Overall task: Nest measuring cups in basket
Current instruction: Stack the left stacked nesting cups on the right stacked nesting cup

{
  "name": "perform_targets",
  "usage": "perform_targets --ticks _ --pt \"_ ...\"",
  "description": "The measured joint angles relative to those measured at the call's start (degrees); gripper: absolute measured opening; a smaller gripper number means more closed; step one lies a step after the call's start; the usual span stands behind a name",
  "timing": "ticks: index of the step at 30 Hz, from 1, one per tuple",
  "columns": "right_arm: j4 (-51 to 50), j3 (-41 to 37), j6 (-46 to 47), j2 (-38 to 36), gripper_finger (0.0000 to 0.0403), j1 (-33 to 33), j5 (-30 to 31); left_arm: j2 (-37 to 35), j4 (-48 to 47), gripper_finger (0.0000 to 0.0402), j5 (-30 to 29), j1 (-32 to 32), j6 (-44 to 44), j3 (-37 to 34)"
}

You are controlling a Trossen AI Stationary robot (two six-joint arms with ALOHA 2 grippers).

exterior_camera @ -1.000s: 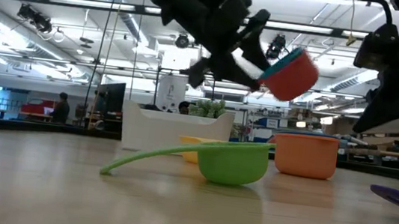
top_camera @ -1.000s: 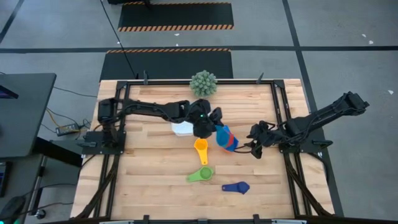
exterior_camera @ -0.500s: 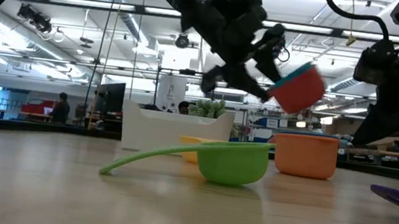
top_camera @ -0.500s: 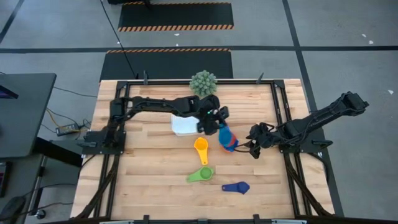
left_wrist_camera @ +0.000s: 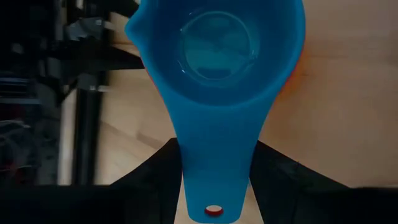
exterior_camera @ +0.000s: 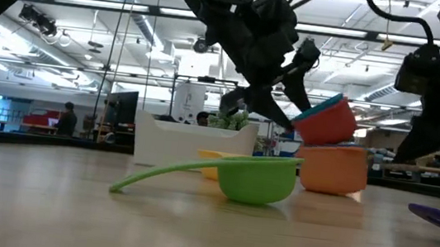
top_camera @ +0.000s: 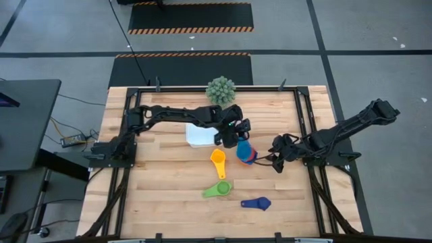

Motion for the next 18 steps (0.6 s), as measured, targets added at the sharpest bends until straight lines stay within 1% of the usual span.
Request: perform_targets --ticks 2,8,18 --pt "1.43 0.05 -0.54 -0.02 0.0209 0.26 0.23 -0.10 -0.50 0.0167 0.02 0.00 0.10 0.05" --pt "1.03 0.01 -1.30 -1.44 0.0209 0.51 0.84 -0.10 -0.50 0.0167 -0.05 0.00 -1.02 0.31" --pt "3.43 0.03 -3.24 -0.77 0.0209 0.49 1.18 -0.12 -8.05 0.0167 -0.12 -0.39 -1.07 0.33"
